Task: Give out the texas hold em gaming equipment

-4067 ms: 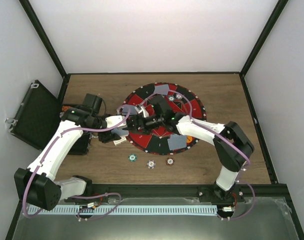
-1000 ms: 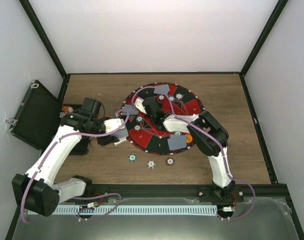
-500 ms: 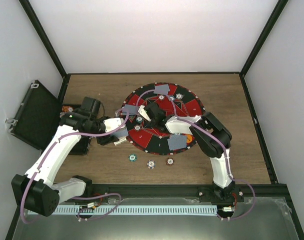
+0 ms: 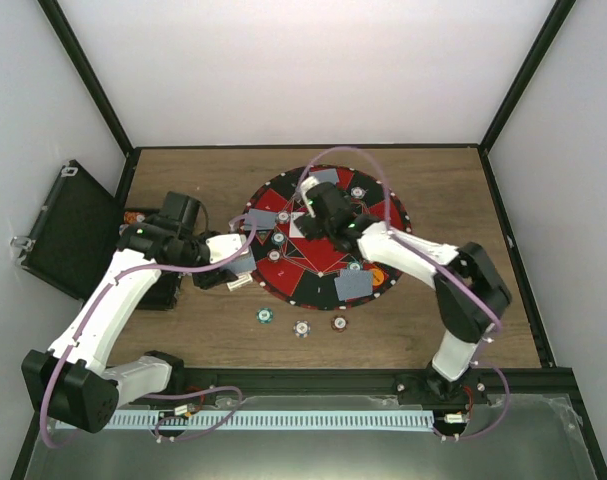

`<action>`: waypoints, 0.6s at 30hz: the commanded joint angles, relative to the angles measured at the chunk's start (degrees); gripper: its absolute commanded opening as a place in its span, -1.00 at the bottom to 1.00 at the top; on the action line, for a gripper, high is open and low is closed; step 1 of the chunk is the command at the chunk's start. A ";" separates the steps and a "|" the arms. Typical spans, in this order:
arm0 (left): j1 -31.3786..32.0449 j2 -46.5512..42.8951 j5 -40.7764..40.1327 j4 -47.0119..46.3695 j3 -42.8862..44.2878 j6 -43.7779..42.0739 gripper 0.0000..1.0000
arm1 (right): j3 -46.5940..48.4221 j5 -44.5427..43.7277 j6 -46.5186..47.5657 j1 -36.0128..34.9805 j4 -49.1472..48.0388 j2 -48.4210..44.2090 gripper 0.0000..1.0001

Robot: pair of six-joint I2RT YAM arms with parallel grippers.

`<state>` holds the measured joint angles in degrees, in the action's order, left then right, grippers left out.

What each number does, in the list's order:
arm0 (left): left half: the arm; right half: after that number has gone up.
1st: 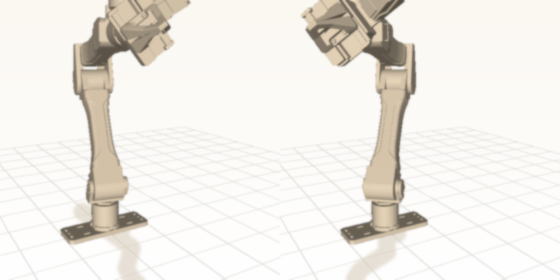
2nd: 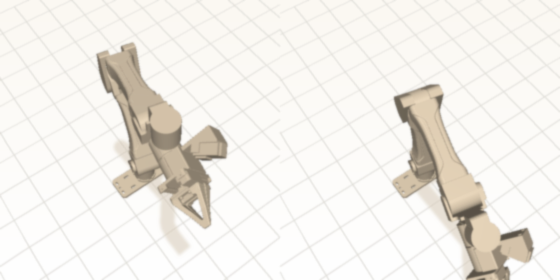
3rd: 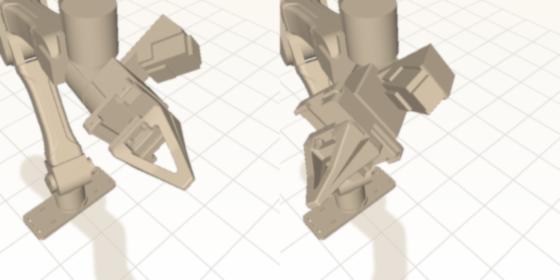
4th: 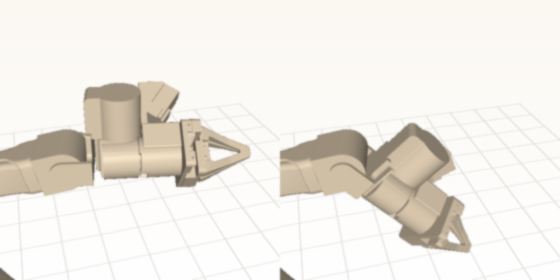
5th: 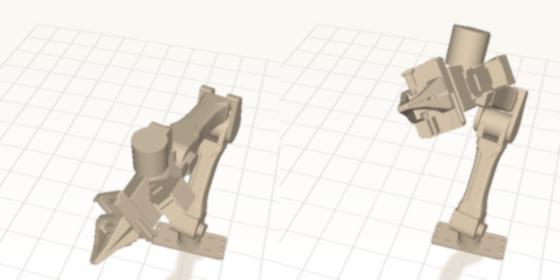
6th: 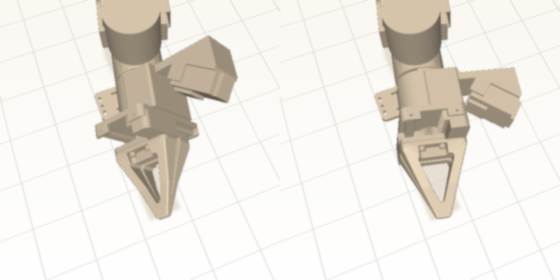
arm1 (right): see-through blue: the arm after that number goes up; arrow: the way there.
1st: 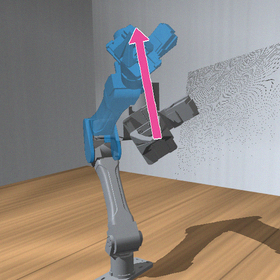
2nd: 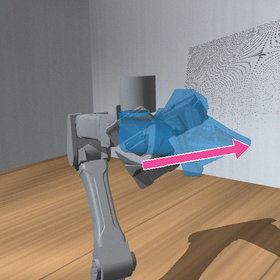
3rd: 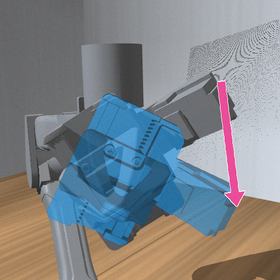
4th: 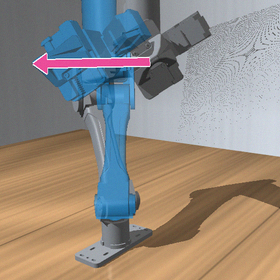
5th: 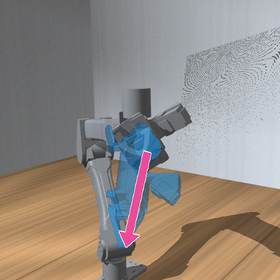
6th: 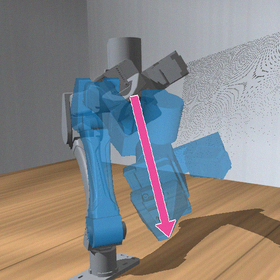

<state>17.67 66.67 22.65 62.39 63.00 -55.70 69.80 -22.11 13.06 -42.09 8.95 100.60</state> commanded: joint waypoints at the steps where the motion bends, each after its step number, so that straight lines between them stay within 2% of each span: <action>1: 0.24 -0.93 1.43 0.37 1.70 -0.13 -0.90 | 3.82 6.64 -24.63 6.72 5.49 -10.99 1.00; 4: 0.24 -0.98 1.34 0.20 1.55 -0.17 -0.90 | 3.02 23.52 -31.44 12.25 5.53 -15.61 1.00; 7: 0.21 -0.85 1.49 0.09 1.60 -0.11 -0.91 | 1.54 33.89 -32.29 12.82 4.82 -17.42 1.00; 12: 0.25 -0.48 2.36 -0.45 1.85 -0.10 -0.90 | 3.54 53.34 -37.69 12.61 7.81 -14.75 0.99; 15: 0.26 0.17 2.65 -0.35 2.47 -0.06 -0.91 | 2.21 60.48 -43.88 11.59 5.20 -13.20 1.00; 18: 0.19 0.51 3.01 -0.18 2.75 -0.12 -0.90 | 1.28 62.67 -48.11 8.88 2.90 -11.83 0.99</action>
<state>17.67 66.85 23.49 62.39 63.75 -55.68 71.18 29.61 -26.41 -30.57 13.96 87.55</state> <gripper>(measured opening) 0.626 0.998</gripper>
